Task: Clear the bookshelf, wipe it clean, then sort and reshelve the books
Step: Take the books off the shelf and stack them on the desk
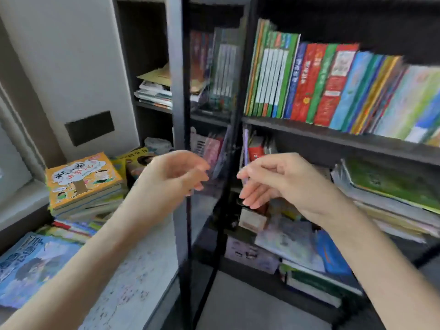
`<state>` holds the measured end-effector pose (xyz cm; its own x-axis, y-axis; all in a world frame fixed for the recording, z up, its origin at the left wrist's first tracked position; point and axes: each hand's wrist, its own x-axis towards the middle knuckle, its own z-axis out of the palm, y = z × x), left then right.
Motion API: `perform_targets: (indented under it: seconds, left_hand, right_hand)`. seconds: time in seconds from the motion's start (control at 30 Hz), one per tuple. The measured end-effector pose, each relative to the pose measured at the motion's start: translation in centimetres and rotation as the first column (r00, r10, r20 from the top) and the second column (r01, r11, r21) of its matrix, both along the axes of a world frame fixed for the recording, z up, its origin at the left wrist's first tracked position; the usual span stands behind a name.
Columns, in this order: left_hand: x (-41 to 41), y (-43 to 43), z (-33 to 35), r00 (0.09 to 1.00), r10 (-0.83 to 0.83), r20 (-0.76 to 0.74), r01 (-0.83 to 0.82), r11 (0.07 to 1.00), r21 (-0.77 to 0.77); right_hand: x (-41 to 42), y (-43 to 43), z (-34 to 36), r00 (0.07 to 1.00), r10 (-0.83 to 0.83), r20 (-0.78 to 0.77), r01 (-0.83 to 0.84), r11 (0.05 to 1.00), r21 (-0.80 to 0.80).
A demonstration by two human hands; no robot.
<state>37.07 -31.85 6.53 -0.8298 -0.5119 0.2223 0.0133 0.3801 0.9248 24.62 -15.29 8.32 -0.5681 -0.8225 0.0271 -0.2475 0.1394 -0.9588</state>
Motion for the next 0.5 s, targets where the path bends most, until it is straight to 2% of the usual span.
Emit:
perform_targets:
  seconds: [0.1, 0.23, 0.5]
  left_hand:
    - [-4.5, 5.3, 2.8, 0.993, -0.077, -0.085, 0.073, 0.996, -0.058]
    - [-10.2, 10.4, 6.6, 0.979, -0.098, -0.178, 0.077, 0.99, -0.121]
    - [-21.5, 13.7, 13.7, 0.958, -0.073, -0.277, 0.007, 0.973, -0.232]
  right_hand:
    - [-4.4, 6.7, 3.2, 0.982, -0.179, -0.06, 0.172, 0.98, -0.104]
    - [-8.7, 12.8, 7.2, 0.927, -0.349, -0.136, 0.315, 0.923, -0.222]
    - [-16.8, 18.2, 14.9, 0.768, -0.59, -0.249, 0.461, 0.779, -0.425]
